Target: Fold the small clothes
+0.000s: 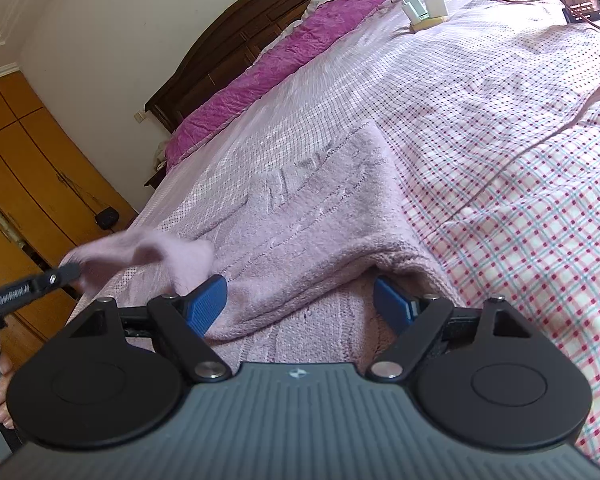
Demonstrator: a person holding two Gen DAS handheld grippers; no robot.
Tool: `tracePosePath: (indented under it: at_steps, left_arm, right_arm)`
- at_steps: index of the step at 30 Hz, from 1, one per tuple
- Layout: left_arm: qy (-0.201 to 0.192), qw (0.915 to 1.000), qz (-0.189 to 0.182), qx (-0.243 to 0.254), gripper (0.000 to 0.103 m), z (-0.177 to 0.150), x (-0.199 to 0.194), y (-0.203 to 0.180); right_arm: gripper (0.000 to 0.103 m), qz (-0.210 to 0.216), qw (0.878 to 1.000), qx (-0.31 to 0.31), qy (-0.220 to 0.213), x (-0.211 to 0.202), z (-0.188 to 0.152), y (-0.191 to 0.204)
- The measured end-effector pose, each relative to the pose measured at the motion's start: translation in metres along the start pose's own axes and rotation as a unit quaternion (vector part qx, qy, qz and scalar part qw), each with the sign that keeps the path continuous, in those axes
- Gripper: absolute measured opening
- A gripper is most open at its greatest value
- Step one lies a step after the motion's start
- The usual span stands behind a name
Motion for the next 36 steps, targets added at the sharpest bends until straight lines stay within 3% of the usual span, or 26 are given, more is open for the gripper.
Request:
tracePosePath:
  at_steps: [6,12,16,20,23,30,36]
  left_arm:
    - [0.033,0.9979,0.05,-0.022,0.013,-0.023,-0.009,0.045]
    - [0.104,0.9923,0.056,-0.037,0.017,-0.055,-0.006,0.064]
    - [0.134,0.9862,0.029,-0.092,0.028,-0.068,-0.009,0.083]
    - [0.129,0.9772,-0.019,-0.168,0.034,-0.065,-0.015,0.105]
    - [0.108,0.9727,-0.024,-0.204,0.038,-0.059,-0.023,0.121]
    - [0.106,0.9706,0.005,-0.216,0.038,-0.052,-0.008,0.132]
    - [0.134,0.9611,-0.027,-0.24,0.038,-0.061,0.02,0.126]
  right_arm:
    - [0.086,-0.006,1.0,-0.003,0.003,0.002,0.001,0.002]
    - [0.086,-0.012,1.0,-0.003,0.005,0.005,0.002,0.004]
    - [0.086,-0.012,1.0,0.003,0.007,0.006,0.005,0.004]
    - [0.086,-0.005,1.0,0.0,0.018,0.003,0.01,0.007]
    - [0.086,0.0,1.0,-0.015,0.023,-0.001,0.014,0.014]
    - [0.086,0.01,0.997,-0.075,0.012,-0.01,0.027,0.037]
    - [0.086,-0.018,0.995,-0.101,0.002,0.018,0.064,0.037]
Point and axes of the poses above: each gripper's, at about its wrist camera, not at the fingertips, and x roughly the way its jaws point, y to its left, z to its top, the point moved 1 cm from there along x, roughly the way its jaws point, and after that the axes turned 3 degrees about -x, right-handed, at the moved point
